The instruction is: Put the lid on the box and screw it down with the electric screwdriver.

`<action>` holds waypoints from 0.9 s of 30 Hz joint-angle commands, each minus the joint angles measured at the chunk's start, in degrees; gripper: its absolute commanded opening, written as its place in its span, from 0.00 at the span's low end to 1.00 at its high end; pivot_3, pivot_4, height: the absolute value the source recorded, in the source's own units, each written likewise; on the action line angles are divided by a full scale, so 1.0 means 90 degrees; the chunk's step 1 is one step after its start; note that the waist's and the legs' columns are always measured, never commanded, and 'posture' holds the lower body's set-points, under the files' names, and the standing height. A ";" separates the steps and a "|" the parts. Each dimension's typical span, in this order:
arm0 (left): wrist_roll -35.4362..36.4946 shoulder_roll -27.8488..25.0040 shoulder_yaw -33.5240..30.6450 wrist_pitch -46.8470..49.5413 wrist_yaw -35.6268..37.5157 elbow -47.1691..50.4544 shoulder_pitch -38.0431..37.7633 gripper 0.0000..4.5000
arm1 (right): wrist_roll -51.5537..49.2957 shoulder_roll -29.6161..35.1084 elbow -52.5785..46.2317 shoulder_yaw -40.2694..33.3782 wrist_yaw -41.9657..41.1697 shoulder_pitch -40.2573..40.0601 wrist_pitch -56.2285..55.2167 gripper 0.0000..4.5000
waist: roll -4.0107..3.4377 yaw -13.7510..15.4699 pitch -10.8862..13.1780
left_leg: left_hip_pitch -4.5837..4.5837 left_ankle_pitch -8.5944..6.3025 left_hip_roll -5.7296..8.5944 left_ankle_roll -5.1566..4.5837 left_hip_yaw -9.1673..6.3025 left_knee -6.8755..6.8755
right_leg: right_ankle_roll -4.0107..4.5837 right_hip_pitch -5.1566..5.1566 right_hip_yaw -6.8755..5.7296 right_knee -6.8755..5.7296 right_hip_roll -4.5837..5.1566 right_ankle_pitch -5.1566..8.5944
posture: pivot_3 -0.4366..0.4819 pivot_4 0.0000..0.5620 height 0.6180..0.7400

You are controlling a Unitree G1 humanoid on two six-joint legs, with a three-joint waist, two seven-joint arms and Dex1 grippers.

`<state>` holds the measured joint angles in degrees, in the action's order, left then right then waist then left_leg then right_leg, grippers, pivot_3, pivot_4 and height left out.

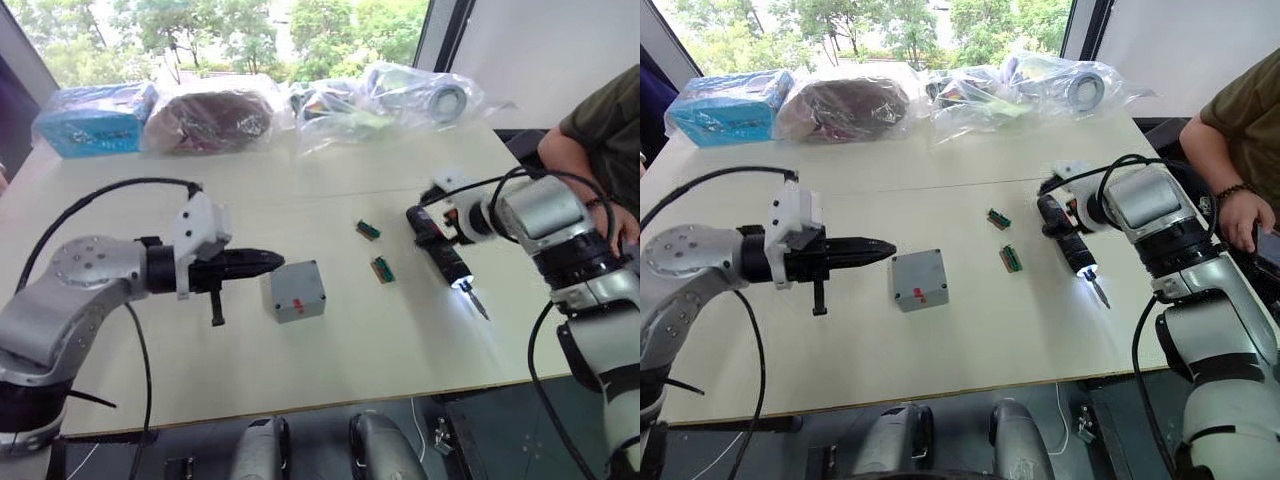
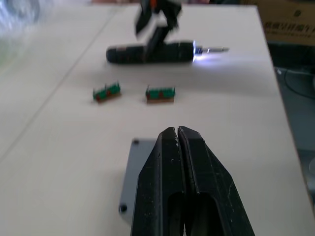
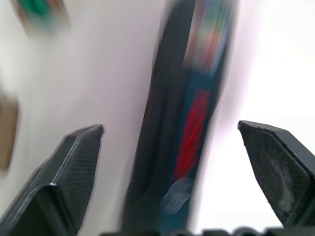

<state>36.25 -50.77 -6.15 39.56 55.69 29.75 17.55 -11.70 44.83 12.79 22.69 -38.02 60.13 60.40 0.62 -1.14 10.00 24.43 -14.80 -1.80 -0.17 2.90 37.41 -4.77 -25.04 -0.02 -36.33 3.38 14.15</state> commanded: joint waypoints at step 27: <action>-0.2044 0.1010 0.1285 -0.1771 -0.0095 -0.2310 -0.0054 0.00 | -0.0360 -0.1519 -0.3484 -0.0225 -0.0175 -0.2985 -0.0802 0.01 | 0.0010 0.0068 -0.0004 | -0.0004 0.0001 0.0002 0.0002 -0.0002 0.0061 | -0.0002 0.0041 -0.0013 -0.0013 0.0011 -0.0002 | 0.48 0.27 1.00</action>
<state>18.91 -42.39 4.57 25.30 54.80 9.42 15.71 -14.38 32.01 -16.26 20.94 -39.40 33.37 52.77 0.71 -0.53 9.96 24.39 -14.79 -1.77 -0.15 2.89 37.99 -4.78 -24.65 -0.15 -36.46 3.49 14.13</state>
